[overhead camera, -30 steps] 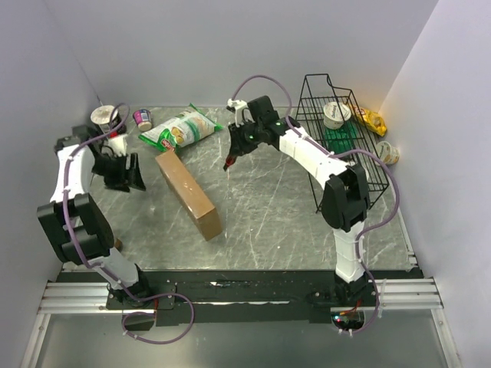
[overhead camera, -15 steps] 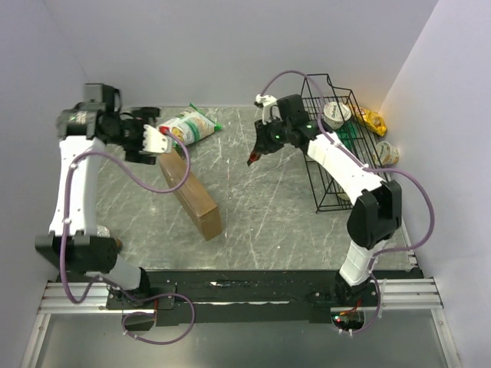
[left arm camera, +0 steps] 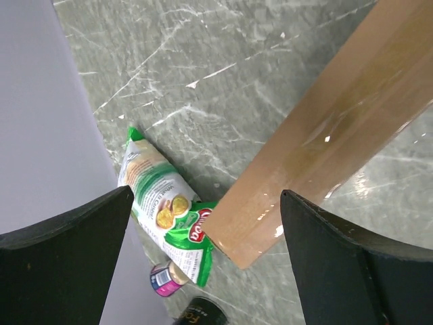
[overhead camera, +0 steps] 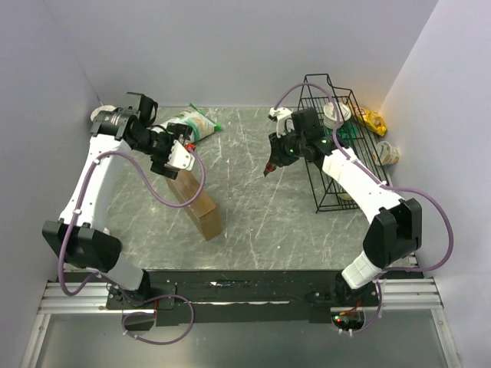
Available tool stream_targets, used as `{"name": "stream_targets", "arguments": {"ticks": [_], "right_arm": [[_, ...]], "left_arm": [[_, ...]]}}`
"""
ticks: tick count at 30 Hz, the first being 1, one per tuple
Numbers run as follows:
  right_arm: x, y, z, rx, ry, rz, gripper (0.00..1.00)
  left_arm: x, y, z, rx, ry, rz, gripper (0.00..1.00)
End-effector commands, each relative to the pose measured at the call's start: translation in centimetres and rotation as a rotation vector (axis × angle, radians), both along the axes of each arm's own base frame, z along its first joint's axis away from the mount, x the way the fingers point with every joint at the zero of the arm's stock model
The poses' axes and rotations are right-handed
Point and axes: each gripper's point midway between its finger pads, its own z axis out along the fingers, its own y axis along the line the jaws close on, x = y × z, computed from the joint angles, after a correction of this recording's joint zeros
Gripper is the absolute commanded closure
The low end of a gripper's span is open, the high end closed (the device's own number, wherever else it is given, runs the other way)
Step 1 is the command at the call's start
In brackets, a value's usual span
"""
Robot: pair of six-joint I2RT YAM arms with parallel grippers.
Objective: Unpack the express box
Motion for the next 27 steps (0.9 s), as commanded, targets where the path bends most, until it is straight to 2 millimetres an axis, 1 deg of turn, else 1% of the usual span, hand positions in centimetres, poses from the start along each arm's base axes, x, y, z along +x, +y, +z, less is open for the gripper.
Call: {"name": "stream_targets", "arguments": {"ticks": [1, 3, 4, 5, 6, 7, 8, 9, 10, 11, 12, 13, 14, 15, 16, 17, 18, 19, 20, 21, 22, 23, 24, 25, 26, 27], "right_arm": [[0.8, -1.1, 2.4, 0.022, -0.091, -0.025, 1.00], [1.0, -1.2, 2.5, 0.026, -0.091, -0.031, 1.00], [1.1, -1.2, 2.5, 0.027, -0.090, -0.034, 1.00], [1.2, -1.1, 2.7, 0.031, -0.091, -0.032, 1.00], [1.2, -1.1, 2.8, 0.036, -0.087, -0.031, 1.00], [1.3, -1.1, 2.9, 0.039, -0.089, -0.032, 1.00], [1.2, -1.0, 2.9, 0.041, -0.084, -0.025, 1.00], [1.2, -0.9, 2.9, 0.042, -0.081, -0.023, 1.00], [1.1, -1.0, 2.7, 0.040, -0.076, -0.025, 1.00], [1.1, -1.0, 2.5, 0.038, -0.072, -0.025, 1.00], [1.0, -1.0, 2.5, 0.037, -0.071, -0.023, 1.00], [1.0, -1.0, 2.4, 0.037, -0.067, -0.027, 1.00], [1.0, -1.1, 2.3, 0.035, -0.064, -0.027, 1.00], [0.9, -1.1, 2.2, 0.036, -0.062, -0.028, 1.00], [0.9, -1.0, 2.2, 0.041, -0.057, -0.030, 1.00], [1.0, -0.9, 1.9, 0.041, -0.049, -0.031, 1.00], [1.0, -0.8, 1.8, 0.044, -0.041, -0.032, 1.00], [1.1, -0.7, 2.0, 0.053, -0.036, -0.035, 1.00], [1.2, -0.3, 1.7, 0.057, -0.024, -0.025, 1.00], [1.2, -0.1, 1.7, 0.058, -0.019, -0.022, 1.00], [1.3, 0.2, 2.1, 0.062, -0.024, -0.014, 1.00], [1.4, 0.3, 1.8, 0.054, -0.018, -0.015, 1.00], [1.3, 0.7, 1.8, 0.049, -0.019, -0.005, 1.00], [1.4, 0.8, 2.1, 0.047, -0.024, -0.003, 1.00], [1.3, 1.0, 2.1, 0.047, -0.022, 0.002, 1.00], [1.2, 1.3, 2.2, 0.045, -0.027, 0.008, 1.00]], "left_arm": [[-3.8, -0.8, 0.1, -0.061, 0.101, 0.015, 0.04], [-5.1, -0.7, -0.3, -0.048, 0.093, -0.009, 0.04], [-5.8, -0.7, -1.4, -0.038, 0.119, -0.016, 0.04], [-6.6, -0.7, -1.3, -0.034, 0.107, -0.027, 0.04], [-7.0, -0.6, -1.6, -0.027, 0.115, -0.026, 0.04], [-7.3, -0.5, -2.2, -0.020, 0.128, -0.023, 0.04], [-7.4, -0.4, -2.2, -0.016, 0.130, -0.011, 0.03], [-7.5, -0.1, -2.3, -0.023, 0.169, 0.044, 0.02], [-7.2, 0.1, -1.8, -0.034, 0.180, 0.086, 0.00], [-6.8, 1.1, -1.7, -0.044, 0.197, 0.150, 0.10], [-6.8, 1.8, -1.2, -0.078, 0.215, 0.209, 0.14], [-7.0, 2.7, -1.4, -0.098, 0.222, 0.245, 0.17], [-7.3, 5.1, -0.7, -0.118, 0.181, 0.320, 0.23], [-7.6, 6.3, -0.9, -0.100, 0.139, 0.321, 0.25], [-8.8, 7.1, -3.0, -0.081, 0.166, 0.324, 0.27], [-9.9, 7.9, -3.0, -0.074, 0.116, 0.333, 0.33], [-10.5, 7.9, -3.8, -0.055, 0.095, 0.290, 0.37], [-11.5, 7.3, -5.4, -0.074, 0.131, 0.261, 0.42], [-12.1, 6.8, -5.7, -0.089, 0.121, 0.232, 0.54], [-12.4, 6.2, -6.3, -0.095, 0.108, 0.179, 0.62], [-13.3, 5.4, -7.9, -0.121, 0.151, 0.139, 0.74], [-13.7, 4.8, -8.7, -0.125, 0.162, 0.097, 0.99], [-14.0, 4.4, -9.5, -0.126, 0.155, 0.048, 0.99], [-14.5, 4.1, -11.4, -0.122, 0.182, 0.025, 0.99], [-14.5, 3.6, -12.5, -0.096, 0.174, -0.012, 0.99], [-15.4, 3.2, -14.5, -0.101, 0.233, 0.006, 0.99]]}}
